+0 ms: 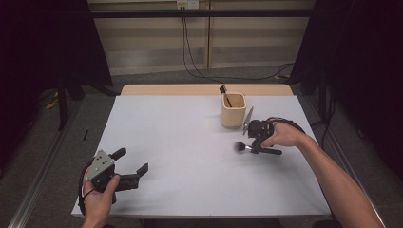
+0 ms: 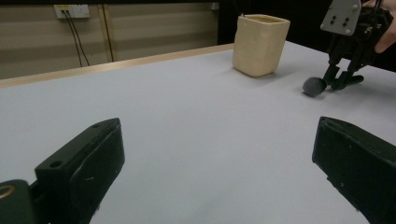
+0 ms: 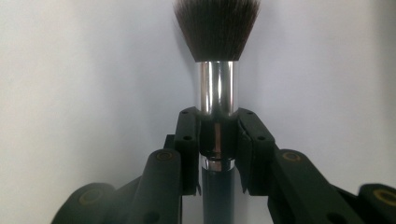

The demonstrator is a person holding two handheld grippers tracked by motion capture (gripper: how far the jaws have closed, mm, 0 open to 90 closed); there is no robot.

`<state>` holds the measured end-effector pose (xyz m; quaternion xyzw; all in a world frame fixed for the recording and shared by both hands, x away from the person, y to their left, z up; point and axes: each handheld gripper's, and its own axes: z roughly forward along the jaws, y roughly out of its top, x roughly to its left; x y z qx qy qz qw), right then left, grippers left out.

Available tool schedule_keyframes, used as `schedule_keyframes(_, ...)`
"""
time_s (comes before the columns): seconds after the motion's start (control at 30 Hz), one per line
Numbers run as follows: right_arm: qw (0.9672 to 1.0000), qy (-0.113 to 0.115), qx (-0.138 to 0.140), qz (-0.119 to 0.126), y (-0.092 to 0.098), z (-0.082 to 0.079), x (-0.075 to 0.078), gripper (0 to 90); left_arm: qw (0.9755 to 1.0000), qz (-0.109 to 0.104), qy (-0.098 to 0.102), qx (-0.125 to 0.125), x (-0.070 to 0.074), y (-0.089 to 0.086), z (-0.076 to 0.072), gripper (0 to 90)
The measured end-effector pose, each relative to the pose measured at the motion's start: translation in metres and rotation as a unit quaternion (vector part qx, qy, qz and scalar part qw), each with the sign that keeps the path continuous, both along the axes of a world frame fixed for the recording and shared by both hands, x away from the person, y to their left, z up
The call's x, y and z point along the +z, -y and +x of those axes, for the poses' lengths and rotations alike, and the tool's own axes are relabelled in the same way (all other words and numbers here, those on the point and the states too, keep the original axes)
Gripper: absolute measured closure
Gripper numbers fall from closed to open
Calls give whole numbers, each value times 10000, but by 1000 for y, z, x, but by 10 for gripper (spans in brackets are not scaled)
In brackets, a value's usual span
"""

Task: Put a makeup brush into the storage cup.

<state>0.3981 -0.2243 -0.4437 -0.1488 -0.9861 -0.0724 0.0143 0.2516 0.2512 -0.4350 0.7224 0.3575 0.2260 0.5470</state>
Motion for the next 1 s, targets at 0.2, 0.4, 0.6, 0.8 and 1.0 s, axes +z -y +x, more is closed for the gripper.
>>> schedule_keyframes(0.2, 9983, 190, -410, 372, 6, 0, 9, 728, 10000, 16, 15, 5, 0, -1, 0, 24)
schedule_keyframes(0.4, 9922, 464, -828, 803, 16, -4, 20, 728, 10000, -43, 1, 73, 0, -2, 0, 24)
schedule_keyframes(0.6, 9826, 675, -1217, 1227, 21, -14, 26, 727, 10000, 8, 4, 58, 0, -1, 1, 24)
schedule_keyframes(0.8, 9673, 837, -1595, 1787, 28, -22, 29, 727, 9999, -45, -23, 108, 0, -2, 0, 24)
schedule_keyframes(1.0, 9467, 1049, -1834, 2432, 33, -27, 23, 727, 9999, -57, -4, 118, 0, -3, 0, 24)
